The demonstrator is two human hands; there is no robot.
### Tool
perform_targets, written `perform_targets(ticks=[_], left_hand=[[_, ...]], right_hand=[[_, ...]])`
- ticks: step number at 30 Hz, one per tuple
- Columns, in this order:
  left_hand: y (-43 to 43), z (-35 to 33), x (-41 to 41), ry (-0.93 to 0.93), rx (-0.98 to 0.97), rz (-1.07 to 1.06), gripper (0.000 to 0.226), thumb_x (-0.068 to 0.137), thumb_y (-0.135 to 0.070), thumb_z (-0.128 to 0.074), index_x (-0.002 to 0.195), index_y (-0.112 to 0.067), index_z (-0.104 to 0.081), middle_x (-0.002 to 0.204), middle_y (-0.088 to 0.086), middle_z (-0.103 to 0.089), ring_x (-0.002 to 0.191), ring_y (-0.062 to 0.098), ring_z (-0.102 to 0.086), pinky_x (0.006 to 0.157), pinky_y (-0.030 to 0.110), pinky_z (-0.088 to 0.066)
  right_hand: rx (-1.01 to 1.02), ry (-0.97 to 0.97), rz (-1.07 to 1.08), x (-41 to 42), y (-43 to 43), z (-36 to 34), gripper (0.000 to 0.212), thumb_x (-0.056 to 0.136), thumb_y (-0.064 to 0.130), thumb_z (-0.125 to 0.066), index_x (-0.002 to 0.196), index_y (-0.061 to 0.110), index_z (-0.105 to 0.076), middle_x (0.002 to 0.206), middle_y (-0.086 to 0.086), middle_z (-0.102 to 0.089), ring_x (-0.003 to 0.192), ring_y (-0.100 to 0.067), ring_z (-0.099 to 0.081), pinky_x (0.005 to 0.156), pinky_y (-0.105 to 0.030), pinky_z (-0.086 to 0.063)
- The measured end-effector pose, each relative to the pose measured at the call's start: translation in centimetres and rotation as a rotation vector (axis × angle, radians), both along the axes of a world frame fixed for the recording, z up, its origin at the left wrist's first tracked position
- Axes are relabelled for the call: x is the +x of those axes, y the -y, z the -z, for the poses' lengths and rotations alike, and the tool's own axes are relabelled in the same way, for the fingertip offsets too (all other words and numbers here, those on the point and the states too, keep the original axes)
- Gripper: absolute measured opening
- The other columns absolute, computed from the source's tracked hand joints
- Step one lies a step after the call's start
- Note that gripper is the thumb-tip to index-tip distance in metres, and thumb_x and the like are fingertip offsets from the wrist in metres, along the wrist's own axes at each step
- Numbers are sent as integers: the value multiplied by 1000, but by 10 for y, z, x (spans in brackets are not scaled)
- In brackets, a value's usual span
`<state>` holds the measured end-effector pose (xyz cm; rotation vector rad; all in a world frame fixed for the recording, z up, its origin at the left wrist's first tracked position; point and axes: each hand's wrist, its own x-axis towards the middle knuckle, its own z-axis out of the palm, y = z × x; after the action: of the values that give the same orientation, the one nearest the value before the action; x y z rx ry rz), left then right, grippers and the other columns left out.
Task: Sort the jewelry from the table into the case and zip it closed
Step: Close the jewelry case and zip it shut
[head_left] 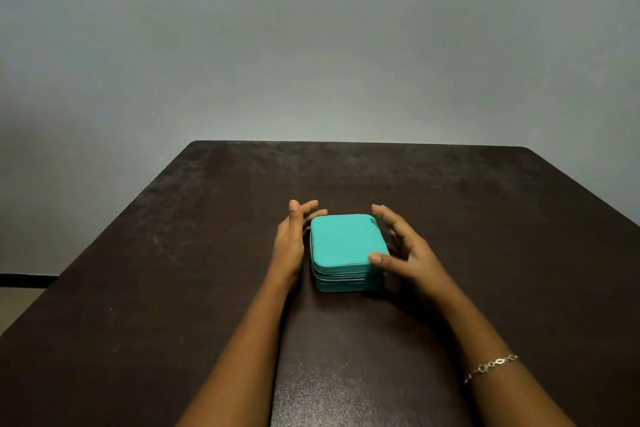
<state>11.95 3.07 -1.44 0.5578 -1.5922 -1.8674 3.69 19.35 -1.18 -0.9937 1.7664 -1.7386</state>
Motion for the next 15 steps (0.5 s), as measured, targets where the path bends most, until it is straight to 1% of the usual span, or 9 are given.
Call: perform_targets(ticks=[2, 3, 5, 6, 7, 9, 12, 14, 15], left_hand=[[5, 1, 4, 7, -32, 8, 28, 100, -18, -33, 113, -9, -56, 114, 16, -63, 98, 17, -61, 94, 34, -46], [7, 1, 5, 19, -52, 40, 27, 98, -4, -34, 113, -8, -56, 115, 17, -62, 98, 17, -61, 94, 33, -46], [11, 0, 5, 69, -103, 128, 43, 87, 17, -33, 113, -6, -58, 117, 17, -61, 100, 18, -61, 91, 28, -48], [12, -3, 4, 92, -132, 168, 49, 83, 22, -33, 114, -5, -59, 117, 16, -62, 98, 18, -62, 87, 26, -50], [14, -6, 3, 112, -160, 207, 51, 81, 24, -34, 115, -4, -59, 114, 15, -63, 93, 15, -64, 82, 24, -52], [17, -12, 1, 169, -220, 289, 49, 83, 23, -36, 117, -3, -59, 107, 10, -64, 84, 7, -66, 74, 19, -55], [29, -15, -4, 307, -339, 399, 44, 86, 18, -40, 110, -10, -63, 104, 7, -66, 90, 12, -65, 76, 23, -56], [37, -16, -7, 370, -404, 439, 40, 87, 17, -41, 106, -8, -65, 101, 8, -68, 90, 16, -65, 79, 24, -55], [41, -18, -8, 388, -426, 449, 37, 87, 16, -42, 106, -5, -66, 101, 9, -68, 88, 14, -65, 79, 23, -54]], right_hand=[[225, -236, -118, -3, -7, -1, 88, 58, 32, -80, 129, 50, -32, 150, 19, -10, 135, 1, -20, 96, 1, -25], [285, -301, -143, -4, -9, -2, 94, 59, 30, -83, 131, 50, -27, 150, 20, -4, 137, 3, -12, 95, 4, -20], [318, -350, -159, -3, -9, -3, 95, 63, 22, -83, 131, 52, -24, 150, 19, -2, 137, 2, -8, 96, 3, -17], [313, -366, -159, -2, -9, -3, 93, 65, 19, -82, 129, 52, -24, 148, 18, -5, 136, 1, -10, 96, 4, -17], [306, -382, -157, -2, -8, -3, 90, 66, 17, -81, 127, 52, -25, 146, 18, -8, 135, 0, -13, 95, 4, -17], [303, -403, -147, -1, -7, -3, 87, 67, 18, -81, 125, 53, -27, 143, 18, -12, 133, -1, -18, 97, -1, -21], [283, -405, -135, -1, -6, -2, 84, 66, 20, -82, 125, 51, -32, 141, 22, -17, 131, 0, -23, 98, -3, -24], [265, -402, -130, -2, -4, -1, 80, 66, 20, -82, 124, 50, -35, 138, 27, -19, 130, 0, -26, 101, -9, -26], [262, -394, -128, -3, -4, -1, 78, 66, 19, -82, 122, 50, -36, 136, 30, -20, 129, -1, -28, 102, -12, -29]])
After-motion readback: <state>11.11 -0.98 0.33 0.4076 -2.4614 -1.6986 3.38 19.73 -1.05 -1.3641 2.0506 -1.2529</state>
